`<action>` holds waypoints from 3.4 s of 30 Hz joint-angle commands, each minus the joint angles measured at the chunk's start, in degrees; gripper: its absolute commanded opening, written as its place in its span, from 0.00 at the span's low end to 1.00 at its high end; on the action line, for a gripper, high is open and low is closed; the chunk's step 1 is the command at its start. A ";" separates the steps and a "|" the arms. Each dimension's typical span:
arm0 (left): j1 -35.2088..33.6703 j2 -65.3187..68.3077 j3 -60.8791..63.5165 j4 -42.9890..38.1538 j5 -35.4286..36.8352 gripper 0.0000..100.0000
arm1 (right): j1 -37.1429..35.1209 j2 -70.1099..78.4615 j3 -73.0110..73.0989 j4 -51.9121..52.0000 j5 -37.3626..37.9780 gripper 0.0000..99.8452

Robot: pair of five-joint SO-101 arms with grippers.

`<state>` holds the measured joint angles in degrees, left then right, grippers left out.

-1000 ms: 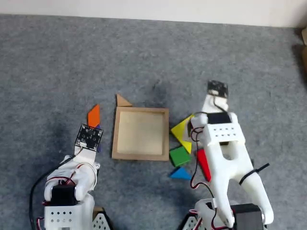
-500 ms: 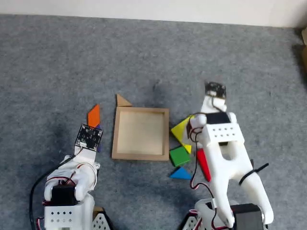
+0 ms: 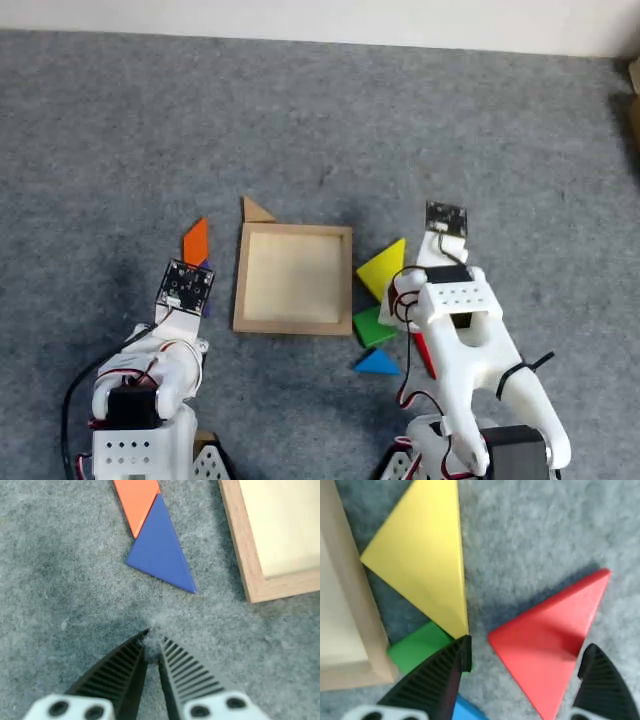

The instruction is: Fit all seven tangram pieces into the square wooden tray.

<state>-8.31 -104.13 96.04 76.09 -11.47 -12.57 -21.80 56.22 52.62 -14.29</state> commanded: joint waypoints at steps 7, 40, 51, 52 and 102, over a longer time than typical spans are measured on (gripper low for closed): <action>-0.57 -0.22 1.10 0.35 0.26 0.00 | 3.47 4.62 0.31 -3.30 0.18 0.33; -0.57 -0.22 1.10 0.35 0.26 0.00 | 3.91 1.01 -3.47 4.26 0.70 0.19; -0.57 -0.22 1.10 0.35 0.26 0.00 | 4.62 -4.09 -3.38 4.00 -1.76 0.20; -0.57 -0.22 1.10 0.35 0.26 0.00 | 4.62 -4.09 -3.47 4.09 -2.90 0.22; -0.57 -0.22 1.10 0.35 0.26 0.00 | 8.04 22.81 -23.96 4.00 -8.00 0.24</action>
<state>-8.31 -104.13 96.04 76.09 -11.47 -5.27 1.76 35.12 56.75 -27.12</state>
